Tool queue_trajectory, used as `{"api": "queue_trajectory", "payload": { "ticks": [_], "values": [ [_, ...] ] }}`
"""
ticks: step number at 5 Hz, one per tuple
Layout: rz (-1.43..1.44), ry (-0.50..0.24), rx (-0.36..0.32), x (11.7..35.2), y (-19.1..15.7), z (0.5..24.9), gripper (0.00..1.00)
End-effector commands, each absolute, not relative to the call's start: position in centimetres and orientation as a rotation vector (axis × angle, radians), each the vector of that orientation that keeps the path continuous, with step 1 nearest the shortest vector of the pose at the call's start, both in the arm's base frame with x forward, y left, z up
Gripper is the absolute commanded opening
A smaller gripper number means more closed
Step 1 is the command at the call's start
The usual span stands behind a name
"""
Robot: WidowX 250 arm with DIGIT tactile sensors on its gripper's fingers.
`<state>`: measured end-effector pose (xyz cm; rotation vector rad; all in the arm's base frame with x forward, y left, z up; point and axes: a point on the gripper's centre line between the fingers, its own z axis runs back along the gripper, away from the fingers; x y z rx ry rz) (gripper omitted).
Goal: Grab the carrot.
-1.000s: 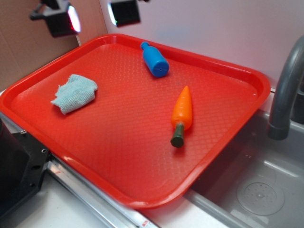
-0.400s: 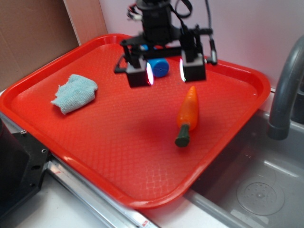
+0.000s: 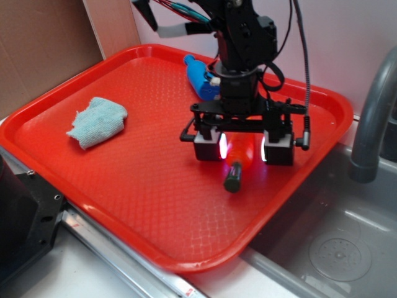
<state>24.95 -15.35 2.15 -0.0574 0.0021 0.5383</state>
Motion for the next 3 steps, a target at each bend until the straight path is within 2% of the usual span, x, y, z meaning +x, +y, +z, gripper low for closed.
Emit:
{"api": "queue_trajectory", "payload": {
  "ticks": [1,2,3],
  "values": [
    [0.578,-0.032,0.004,25.5,-15.8,2.2,0.00],
    [0.552,0.006,0.010,25.2,-14.6,3.3,0.00],
    [0.468,0.008,-0.022,24.8,-12.8,7.2,0.00]
  ]
}}
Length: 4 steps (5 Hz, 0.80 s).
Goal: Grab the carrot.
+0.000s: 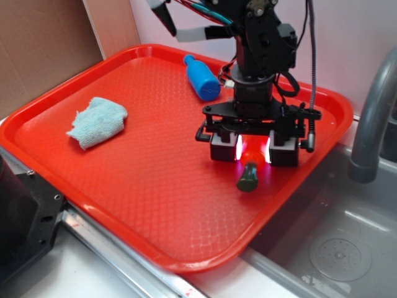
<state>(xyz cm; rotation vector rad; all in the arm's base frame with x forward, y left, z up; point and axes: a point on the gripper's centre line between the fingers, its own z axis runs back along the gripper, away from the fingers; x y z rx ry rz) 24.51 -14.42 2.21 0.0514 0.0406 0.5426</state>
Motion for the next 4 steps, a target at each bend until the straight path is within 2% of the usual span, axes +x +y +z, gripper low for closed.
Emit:
{"api": "queue_trajectory", "payload": {
  "ticks": [1,2,4],
  "values": [
    [0.373,0.001,-0.067,23.4,-10.0,12.1,0.00],
    [0.258,0.024,-0.082,22.2,-7.2,15.0,0.00],
    [0.264,-0.172,-0.095,17.7,-4.0,21.2,0.00]
  ]
}}
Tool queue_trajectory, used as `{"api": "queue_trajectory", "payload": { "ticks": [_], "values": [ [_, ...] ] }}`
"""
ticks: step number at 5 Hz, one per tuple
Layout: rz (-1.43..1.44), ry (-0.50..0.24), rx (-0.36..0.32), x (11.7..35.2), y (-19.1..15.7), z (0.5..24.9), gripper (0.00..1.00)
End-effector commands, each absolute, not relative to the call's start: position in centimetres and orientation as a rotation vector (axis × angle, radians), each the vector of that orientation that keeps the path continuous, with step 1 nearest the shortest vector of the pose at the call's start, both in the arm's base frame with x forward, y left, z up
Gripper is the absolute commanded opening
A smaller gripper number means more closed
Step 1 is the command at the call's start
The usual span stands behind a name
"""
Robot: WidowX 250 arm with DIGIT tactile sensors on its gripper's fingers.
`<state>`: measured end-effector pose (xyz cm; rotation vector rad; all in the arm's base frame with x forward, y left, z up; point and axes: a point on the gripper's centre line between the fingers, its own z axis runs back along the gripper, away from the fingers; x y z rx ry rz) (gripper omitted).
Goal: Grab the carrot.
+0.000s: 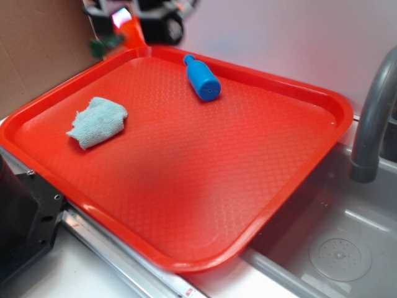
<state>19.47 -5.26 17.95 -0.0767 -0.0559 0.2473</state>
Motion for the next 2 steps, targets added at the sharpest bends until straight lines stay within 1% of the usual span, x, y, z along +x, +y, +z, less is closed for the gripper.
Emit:
{"api": "queue_trajectory", "payload": {
  "ticks": [1,2],
  "values": [
    [0.368,-0.183,-0.118,17.21,-3.24,21.38,0.00],
    [0.389,-0.145,-0.120,17.69,-2.94,20.75,0.00]
  ]
}}
